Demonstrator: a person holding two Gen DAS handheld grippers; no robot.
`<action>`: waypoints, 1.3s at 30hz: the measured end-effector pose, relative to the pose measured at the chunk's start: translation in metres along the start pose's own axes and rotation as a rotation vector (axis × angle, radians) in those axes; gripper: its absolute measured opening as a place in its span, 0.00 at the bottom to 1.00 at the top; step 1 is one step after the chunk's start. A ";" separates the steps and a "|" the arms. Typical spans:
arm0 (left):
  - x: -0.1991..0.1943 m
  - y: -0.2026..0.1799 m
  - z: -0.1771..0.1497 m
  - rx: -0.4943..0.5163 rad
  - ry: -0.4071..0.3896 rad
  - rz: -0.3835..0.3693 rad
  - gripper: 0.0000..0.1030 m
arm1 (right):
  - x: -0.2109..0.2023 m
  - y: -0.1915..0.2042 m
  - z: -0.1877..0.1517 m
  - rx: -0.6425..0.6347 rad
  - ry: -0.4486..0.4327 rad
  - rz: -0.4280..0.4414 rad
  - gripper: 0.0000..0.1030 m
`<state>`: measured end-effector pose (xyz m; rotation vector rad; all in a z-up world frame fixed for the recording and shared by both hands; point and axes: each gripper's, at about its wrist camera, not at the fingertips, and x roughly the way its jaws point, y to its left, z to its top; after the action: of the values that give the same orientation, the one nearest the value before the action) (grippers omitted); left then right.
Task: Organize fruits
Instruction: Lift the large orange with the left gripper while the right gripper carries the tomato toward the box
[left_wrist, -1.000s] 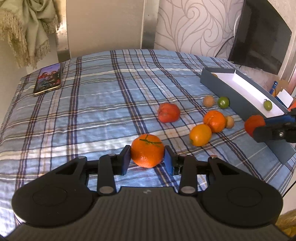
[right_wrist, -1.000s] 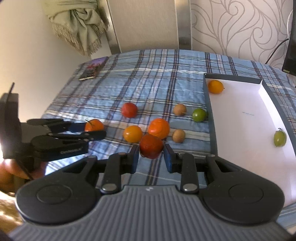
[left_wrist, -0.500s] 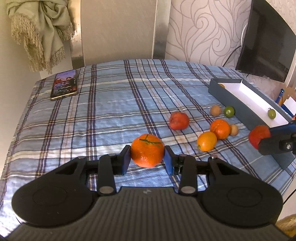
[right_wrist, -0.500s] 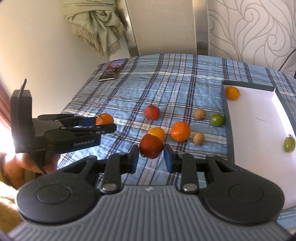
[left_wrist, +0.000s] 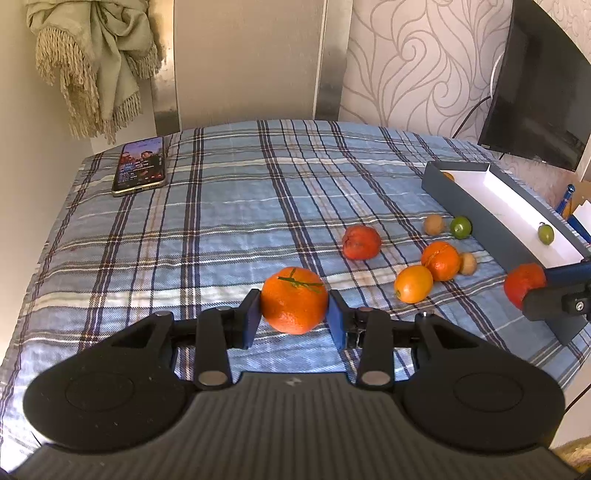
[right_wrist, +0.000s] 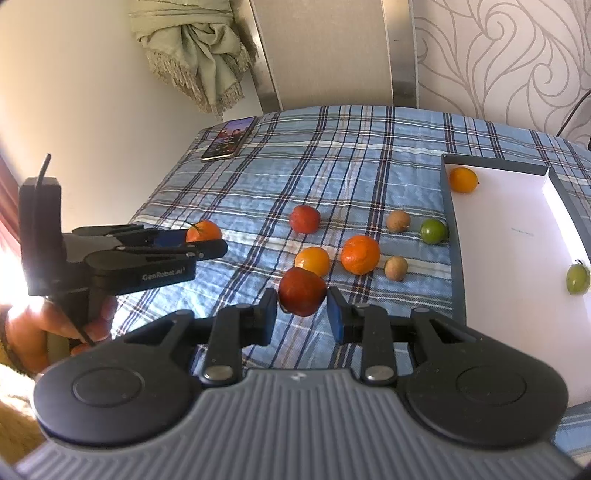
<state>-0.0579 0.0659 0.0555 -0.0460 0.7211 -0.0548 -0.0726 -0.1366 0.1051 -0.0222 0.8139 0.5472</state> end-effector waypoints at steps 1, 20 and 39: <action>-0.001 -0.001 0.001 0.000 -0.001 0.001 0.42 | -0.001 -0.001 0.000 0.002 0.000 0.000 0.31; -0.008 -0.018 0.008 0.006 -0.009 0.014 0.42 | -0.014 -0.013 -0.001 0.014 -0.027 0.011 0.31; -0.014 -0.049 0.026 0.055 -0.025 -0.001 0.42 | -0.026 -0.032 -0.003 0.044 -0.066 0.026 0.31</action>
<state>-0.0530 0.0186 0.0869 0.0052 0.6943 -0.0749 -0.0739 -0.1768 0.1147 0.0470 0.7629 0.5515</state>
